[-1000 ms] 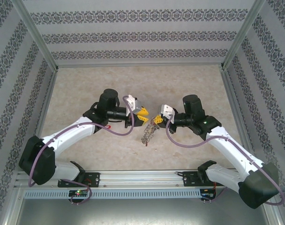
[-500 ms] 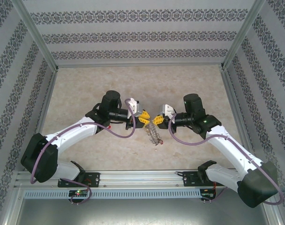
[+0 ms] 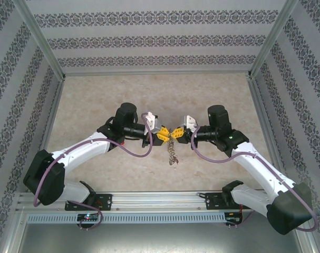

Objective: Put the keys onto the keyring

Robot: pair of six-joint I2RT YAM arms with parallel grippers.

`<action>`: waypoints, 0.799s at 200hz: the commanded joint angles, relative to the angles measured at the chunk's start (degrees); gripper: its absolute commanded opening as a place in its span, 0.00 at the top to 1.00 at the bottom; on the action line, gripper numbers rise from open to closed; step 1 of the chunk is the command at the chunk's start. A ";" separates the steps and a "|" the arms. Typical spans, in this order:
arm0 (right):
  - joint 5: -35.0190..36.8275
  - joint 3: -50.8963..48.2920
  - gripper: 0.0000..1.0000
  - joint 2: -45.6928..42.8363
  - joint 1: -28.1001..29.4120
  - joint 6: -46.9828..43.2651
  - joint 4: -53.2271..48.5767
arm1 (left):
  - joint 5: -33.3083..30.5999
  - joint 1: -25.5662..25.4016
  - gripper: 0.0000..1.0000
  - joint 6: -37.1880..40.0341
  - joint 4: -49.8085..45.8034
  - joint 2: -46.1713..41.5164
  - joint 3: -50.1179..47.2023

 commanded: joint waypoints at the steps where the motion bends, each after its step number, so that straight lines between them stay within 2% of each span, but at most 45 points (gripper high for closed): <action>1: -1.26 0.34 1.00 -0.81 -0.36 -1.18 -0.20 | 0.16 -0.63 0.76 1.23 3.35 -1.07 0.36; 47: 1.64 2.02 1.00 0.26 0.70 -3.80 -5.47 | -0.73 -0.72 0.76 2.68 1.16 -0.47 1.15; 67: 2.74 3.47 1.00 1.09 1.31 -4.42 -7.91 | -1.75 -1.32 0.82 4.41 -1.08 0.03 2.04; 105: 3.66 4.87 1.00 1.99 2.03 -4.51 -9.23 | -2.61 -3.07 0.82 8.75 -7.07 1.93 4.70; 160: 4.07 5.14 1.00 1.72 2.20 -4.49 -9.23 | -3.61 -3.14 0.82 10.15 -9.25 2.69 5.17</action>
